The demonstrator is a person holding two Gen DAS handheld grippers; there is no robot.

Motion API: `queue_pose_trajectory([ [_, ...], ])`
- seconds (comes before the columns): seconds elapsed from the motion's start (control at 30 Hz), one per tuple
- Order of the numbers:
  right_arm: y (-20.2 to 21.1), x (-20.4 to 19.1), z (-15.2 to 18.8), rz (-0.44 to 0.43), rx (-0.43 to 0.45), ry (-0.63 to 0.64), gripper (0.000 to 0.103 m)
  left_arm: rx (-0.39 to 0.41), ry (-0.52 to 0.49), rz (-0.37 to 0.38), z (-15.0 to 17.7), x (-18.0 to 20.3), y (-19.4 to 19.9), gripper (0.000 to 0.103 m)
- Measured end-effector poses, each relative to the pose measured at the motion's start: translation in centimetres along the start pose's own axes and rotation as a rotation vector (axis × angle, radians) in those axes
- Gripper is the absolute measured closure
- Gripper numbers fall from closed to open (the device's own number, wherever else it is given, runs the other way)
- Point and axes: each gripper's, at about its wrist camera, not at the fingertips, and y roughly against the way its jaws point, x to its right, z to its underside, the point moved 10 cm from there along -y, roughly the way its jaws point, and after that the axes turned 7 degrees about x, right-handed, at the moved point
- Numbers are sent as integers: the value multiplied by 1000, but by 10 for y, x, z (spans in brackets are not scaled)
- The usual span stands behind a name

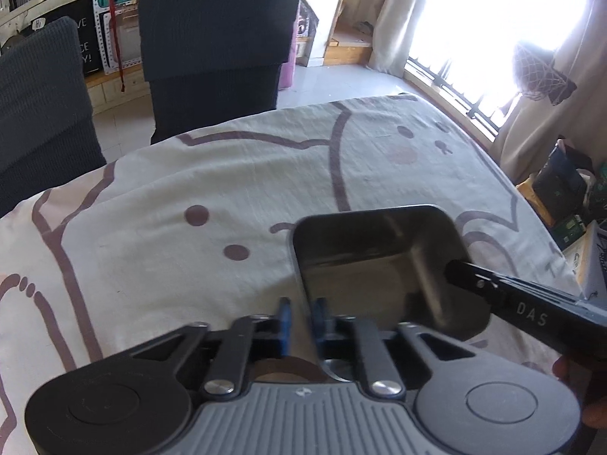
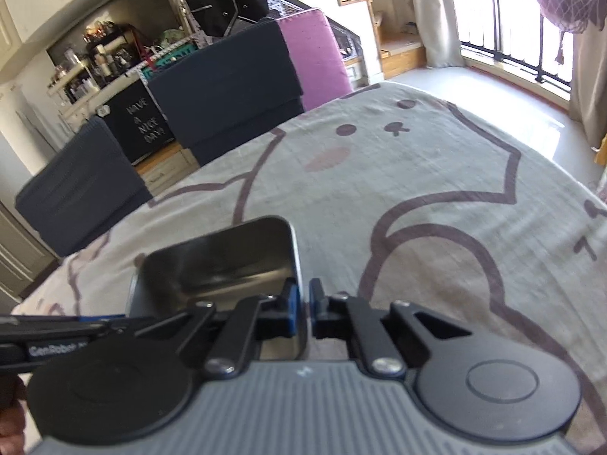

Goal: Organize plates and bowls
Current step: 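Lift the second square steel dish with both grippers toward the first dish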

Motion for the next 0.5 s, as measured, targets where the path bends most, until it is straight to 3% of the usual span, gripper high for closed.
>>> queue_pose_trajectory([
  [0.23,16,-5,-5,-35,21,21,99,75,-21,-23,-10,9,31,98],
  [0.5,77,-24,-22,-124,95,62,98,171,-13,-34,-18,21,103,98],
])
